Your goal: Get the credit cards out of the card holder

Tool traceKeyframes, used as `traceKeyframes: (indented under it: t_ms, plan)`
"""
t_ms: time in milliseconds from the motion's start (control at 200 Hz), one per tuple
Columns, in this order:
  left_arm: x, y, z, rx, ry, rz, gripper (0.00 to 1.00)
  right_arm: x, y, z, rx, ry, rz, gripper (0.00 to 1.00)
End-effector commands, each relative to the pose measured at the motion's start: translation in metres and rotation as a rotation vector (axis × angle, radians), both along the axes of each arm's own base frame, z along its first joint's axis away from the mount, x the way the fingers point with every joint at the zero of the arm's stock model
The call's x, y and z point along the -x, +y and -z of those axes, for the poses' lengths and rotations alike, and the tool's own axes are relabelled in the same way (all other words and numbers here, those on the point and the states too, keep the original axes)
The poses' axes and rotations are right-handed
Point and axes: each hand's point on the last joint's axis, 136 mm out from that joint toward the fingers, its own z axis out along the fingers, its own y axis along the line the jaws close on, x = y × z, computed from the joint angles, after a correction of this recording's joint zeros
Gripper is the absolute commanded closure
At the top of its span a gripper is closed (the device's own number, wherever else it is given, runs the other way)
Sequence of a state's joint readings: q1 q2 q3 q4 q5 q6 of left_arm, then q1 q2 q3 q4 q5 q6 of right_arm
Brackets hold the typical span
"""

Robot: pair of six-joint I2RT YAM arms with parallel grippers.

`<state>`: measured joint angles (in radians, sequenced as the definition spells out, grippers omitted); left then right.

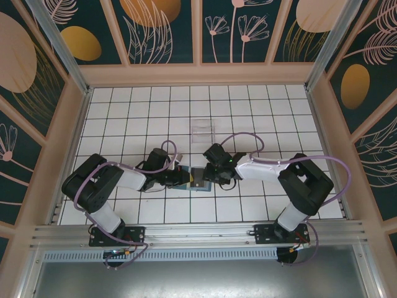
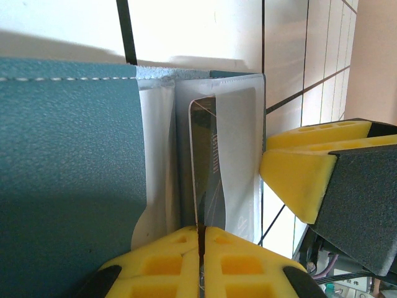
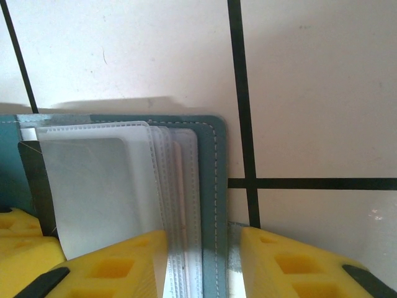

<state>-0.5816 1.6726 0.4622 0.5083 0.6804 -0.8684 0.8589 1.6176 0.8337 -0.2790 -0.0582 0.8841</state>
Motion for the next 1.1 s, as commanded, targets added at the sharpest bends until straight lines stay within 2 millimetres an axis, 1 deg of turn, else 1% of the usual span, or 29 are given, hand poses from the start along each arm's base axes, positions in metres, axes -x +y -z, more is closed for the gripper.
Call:
traceKeyframes:
  t_ms: [0, 65, 175, 265, 515, 811, 1091]
  plan:
    - [0.007, 0.012, 0.018, -0.076, 0.045, -0.011, 0.9, 0.0, -0.011, -0.004, 0.0, -0.01, 0.043, 0.61]
    - [0.007, 0.012, 0.018, -0.076, 0.046, -0.01, 0.9, -0.002, -0.009, -0.007, -0.019, -0.015, 0.047, 0.59]
    - [0.008, 0.012, 0.018, -0.075, 0.046, -0.008, 0.9, -0.001, -0.004, -0.007, -0.051, -0.008, 0.04, 0.56]
    - [0.008, 0.012, 0.018, -0.075, 0.047, -0.01, 0.9, 0.001, -0.002, -0.002, -0.05, 0.011, 0.033, 0.53]
    - [0.008, 0.013, 0.017, -0.074, 0.045, -0.011, 0.9, 0.005, -0.007, 0.011, -0.002, 0.049, 0.028, 0.49]
    - [0.007, 0.013, 0.015, -0.078, 0.039, -0.013, 0.9, 0.008, -0.021, 0.023, 0.133, 0.067, 0.025, 0.52]
    - [0.005, 0.015, 0.012, -0.107, 0.021, -0.012, 0.9, 0.01, -0.023, 0.029, 0.193, 0.078, 0.008, 0.57]
